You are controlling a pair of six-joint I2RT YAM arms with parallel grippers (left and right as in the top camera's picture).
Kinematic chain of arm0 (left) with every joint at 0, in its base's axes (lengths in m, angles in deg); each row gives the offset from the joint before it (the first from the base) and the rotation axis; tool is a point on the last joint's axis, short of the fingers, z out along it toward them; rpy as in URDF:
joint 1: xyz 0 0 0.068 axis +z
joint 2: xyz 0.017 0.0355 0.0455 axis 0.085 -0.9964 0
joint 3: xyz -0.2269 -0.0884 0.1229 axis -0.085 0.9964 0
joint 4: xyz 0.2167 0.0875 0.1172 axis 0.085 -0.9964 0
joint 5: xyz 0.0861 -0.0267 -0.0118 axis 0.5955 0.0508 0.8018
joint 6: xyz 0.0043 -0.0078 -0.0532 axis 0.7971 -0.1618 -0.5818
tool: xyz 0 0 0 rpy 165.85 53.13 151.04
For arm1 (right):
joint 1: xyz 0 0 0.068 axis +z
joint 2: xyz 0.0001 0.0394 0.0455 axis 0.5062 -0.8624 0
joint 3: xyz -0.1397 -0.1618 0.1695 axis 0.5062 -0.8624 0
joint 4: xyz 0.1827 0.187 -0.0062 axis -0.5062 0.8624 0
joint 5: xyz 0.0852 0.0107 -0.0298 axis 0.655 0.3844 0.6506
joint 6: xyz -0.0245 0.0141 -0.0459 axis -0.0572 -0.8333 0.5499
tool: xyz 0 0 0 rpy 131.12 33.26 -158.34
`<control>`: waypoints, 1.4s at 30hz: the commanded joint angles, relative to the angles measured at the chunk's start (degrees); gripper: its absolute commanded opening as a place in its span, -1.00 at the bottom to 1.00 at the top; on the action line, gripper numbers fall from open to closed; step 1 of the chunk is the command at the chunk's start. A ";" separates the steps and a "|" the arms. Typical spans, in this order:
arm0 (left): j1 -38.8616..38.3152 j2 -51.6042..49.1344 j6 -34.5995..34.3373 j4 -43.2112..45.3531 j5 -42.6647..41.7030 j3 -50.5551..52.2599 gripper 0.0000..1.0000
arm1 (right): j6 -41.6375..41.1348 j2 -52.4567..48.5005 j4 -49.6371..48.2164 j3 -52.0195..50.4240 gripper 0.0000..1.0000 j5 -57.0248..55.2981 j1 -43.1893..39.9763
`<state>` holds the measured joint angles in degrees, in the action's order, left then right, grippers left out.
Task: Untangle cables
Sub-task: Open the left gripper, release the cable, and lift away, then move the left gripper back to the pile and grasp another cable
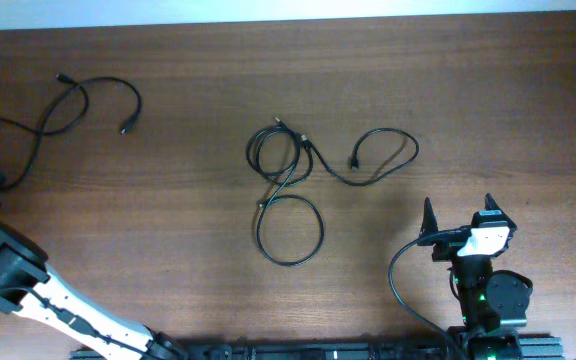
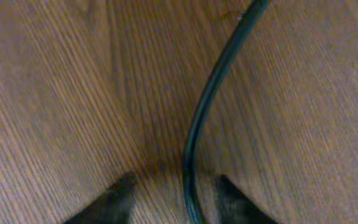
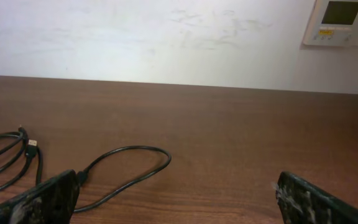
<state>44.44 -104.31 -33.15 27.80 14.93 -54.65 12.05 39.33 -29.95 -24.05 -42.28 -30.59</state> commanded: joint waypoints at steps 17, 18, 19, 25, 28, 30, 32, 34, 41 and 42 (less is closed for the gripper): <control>-9.49 -2.60 -0.07 -2.34 -15.87 -35.10 -1.00 | 0.20 0.42 0.20 -0.42 0.97 -0.31 -0.22; -10.75 -2.60 -0.07 -1.22 -15.87 -35.19 -1.00 | 0.20 0.42 0.20 -0.42 0.97 -0.33 -0.22; -11.45 -2.62 -0.04 -1.22 -15.37 -35.17 -0.93 | 0.20 0.44 0.20 -0.42 0.97 -0.33 -0.22; -13.92 -6.91 7.21 -9.29 -12.13 -35.06 0.64 | 0.20 0.42 0.20 -0.42 0.97 -0.31 -0.22; -14.05 -5.86 7.21 -12.68 -11.98 -36.15 0.59 | 0.20 0.44 0.20 -0.42 0.97 -0.33 -0.22; -14.73 -3.85 7.17 -15.34 -13.14 -37.73 0.64 | 0.20 0.42 0.20 -0.42 0.97 -0.31 -0.22; -15.78 -0.72 7.17 -18.60 -21.79 -38.10 0.98 | 0.20 0.42 0.20 -0.42 0.97 -0.31 -0.22; -16.68 1.07 7.13 -20.85 -40.02 -38.10 0.98 | 0.20 0.44 0.20 -0.42 0.97 -0.31 -0.22; -29.77 0.94 20.72 -45.75 -54.05 -37.73 0.98 | 0.20 0.44 0.20 -0.42 0.97 -0.33 -0.22; -33.03 0.94 23.12 -49.70 -51.91 -37.73 0.98 | 0.20 0.44 0.20 -0.42 0.97 -0.31 -0.22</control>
<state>18.48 -104.45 -21.26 -15.37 -35.23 -92.11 12.07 39.33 -29.95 -24.05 -42.28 -30.59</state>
